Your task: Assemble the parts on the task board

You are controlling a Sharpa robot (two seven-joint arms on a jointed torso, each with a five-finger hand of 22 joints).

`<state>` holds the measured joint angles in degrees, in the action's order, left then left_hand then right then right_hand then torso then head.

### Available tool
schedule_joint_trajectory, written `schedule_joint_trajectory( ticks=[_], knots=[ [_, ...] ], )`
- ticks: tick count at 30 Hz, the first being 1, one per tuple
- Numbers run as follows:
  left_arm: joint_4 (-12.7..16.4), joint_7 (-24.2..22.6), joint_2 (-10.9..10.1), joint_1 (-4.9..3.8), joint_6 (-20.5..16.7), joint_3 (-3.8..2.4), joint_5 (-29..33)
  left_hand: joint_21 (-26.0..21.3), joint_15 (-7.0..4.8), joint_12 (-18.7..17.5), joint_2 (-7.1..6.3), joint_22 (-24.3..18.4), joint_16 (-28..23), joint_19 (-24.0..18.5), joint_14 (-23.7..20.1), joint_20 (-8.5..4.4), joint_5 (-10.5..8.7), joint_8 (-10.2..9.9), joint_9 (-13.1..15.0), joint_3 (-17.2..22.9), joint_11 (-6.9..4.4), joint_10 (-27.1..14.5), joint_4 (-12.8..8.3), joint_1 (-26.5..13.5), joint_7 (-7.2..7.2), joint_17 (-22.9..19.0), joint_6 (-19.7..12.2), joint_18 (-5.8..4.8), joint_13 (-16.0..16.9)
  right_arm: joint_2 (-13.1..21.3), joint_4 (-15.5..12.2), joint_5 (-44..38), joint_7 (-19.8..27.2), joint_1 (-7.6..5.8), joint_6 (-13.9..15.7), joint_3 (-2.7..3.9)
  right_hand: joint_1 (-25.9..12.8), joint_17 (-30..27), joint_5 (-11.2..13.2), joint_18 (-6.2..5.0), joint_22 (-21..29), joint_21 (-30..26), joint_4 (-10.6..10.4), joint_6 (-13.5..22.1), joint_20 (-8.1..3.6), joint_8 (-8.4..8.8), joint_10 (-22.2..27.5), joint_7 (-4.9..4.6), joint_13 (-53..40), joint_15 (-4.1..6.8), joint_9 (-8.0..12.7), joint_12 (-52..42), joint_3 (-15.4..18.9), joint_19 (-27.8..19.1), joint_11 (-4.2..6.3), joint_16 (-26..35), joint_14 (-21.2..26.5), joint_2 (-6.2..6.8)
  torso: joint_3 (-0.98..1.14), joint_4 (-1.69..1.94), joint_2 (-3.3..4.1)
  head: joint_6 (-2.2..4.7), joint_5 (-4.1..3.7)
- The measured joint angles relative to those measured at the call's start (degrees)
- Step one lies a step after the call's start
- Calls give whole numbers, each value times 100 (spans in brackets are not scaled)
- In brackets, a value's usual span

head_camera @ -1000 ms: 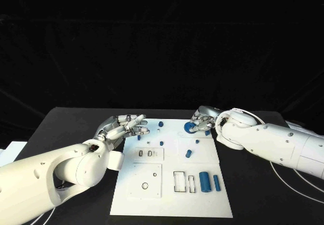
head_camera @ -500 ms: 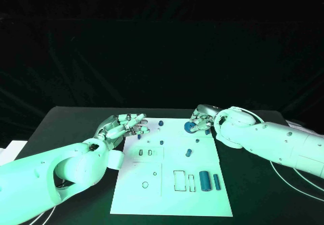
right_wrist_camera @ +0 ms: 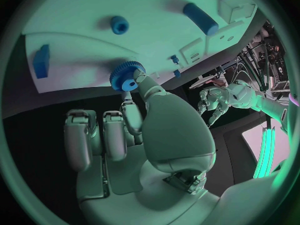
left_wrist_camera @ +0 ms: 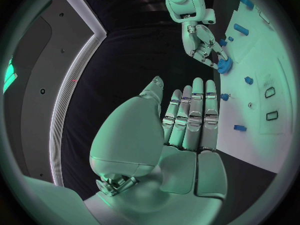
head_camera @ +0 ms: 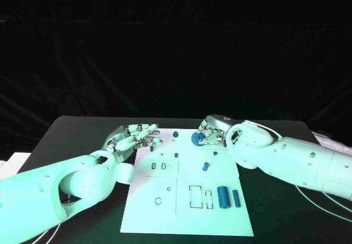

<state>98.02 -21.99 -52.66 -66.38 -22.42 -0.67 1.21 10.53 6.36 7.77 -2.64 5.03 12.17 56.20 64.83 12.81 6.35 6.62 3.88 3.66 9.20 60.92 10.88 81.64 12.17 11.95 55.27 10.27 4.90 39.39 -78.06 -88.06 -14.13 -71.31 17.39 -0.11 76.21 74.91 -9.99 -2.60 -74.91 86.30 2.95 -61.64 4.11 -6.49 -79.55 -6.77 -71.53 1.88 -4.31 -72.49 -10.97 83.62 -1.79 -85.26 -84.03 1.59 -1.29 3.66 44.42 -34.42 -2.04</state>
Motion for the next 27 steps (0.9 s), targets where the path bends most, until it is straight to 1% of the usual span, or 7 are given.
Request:
schedule_joint_trajectory(
  ticks=[4,8,10,12,19,21,27],
  knots=[
    [-22,0,-1,0,2,0,0,0,0,-23,2,0,0,17,0,17,0,0,0,0,0,0,0,2,0,2,0,-1,0,-125,-101,33,2,-21,112,6,-127,0,-1,0,0,1,-29,-44,0,-2,-32,0,-5,0,0,25,29,0,24,0,0,24,-3,7,0,5,12],
    [-32,1,-1,0,4,0,0,0,0,-23,22,-2,0,20,0,20,0,0,0,0,0,0,0,22,0,6,0,0,0,-278,-117,73,2,-38,180,6,-143,-1,-1,0,1,26,-30,-46,0,-3,-32,-2,-5,0,0,25,28,0,24,0,0,8,-10,12,1,1,27],
    [-34,2,0,0,5,0,1,0,0,-23,22,-8,0,20,0,20,0,0,0,16,0,0,-16,22,0,6,0,-1,0,-380,-111,94,2,-44,216,6,-149,-1,-1,0,1,26,-35,-47,0,-2,-32,-3,-5,0,0,25,23,0,24,0,0,2,-10,13,2,-3,35],
    [-37,2,1,0,6,0,1,0,0,-23,22,-8,0,20,0,20,0,0,0,16,0,0,-16,22,0,6,0,-1,0,-468,-88,107,2,-46,238,6,-150,-1,0,0,1,26,-94,-47,0,-2,-32,-3,-5,0,0,25,-19,0,24,0,0,2,-10,10,3,-6,45],
    [-42,3,9,0,9,0,1,0,0,-23,22,-8,0,20,0,20,0,0,0,16,0,0,-16,22,0,5,0,0,1,-787,110,119,-7,-48,258,-6,-180,4,1,0,1,26,-116,-47,21,-2,-29,-3,3,0,0,60,-27,20,21,0,0,32,-10,0,7,-14,64],
    [-43,3,14,0,10,0,1,0,0,-23,22,-8,0,20,0,20,0,0,0,16,0,0,-16,22,0,5,0,-1,1,-875,196,118,-16,-47,252,-11,-180,4,1,0,1,26,-117,-47,21,-2,-10,-3,13,-1,0,71,-27,20,1,0,0,33,-10,-3,7,-19,65],
    [-44,3,28,0,13,0,2,0,0,-23,22,-7,0,20,0,20,0,0,0,16,0,0,-16,22,0,5,0,0,1,-1079,434,96,-51,-14,208,-35,-188,3,4,0,1,26,-118,-45,21,-1,10,-4,69,-1,0,141,-29,20,-19,1,0,40,-3,-3,7,-41,77]
  ],
)
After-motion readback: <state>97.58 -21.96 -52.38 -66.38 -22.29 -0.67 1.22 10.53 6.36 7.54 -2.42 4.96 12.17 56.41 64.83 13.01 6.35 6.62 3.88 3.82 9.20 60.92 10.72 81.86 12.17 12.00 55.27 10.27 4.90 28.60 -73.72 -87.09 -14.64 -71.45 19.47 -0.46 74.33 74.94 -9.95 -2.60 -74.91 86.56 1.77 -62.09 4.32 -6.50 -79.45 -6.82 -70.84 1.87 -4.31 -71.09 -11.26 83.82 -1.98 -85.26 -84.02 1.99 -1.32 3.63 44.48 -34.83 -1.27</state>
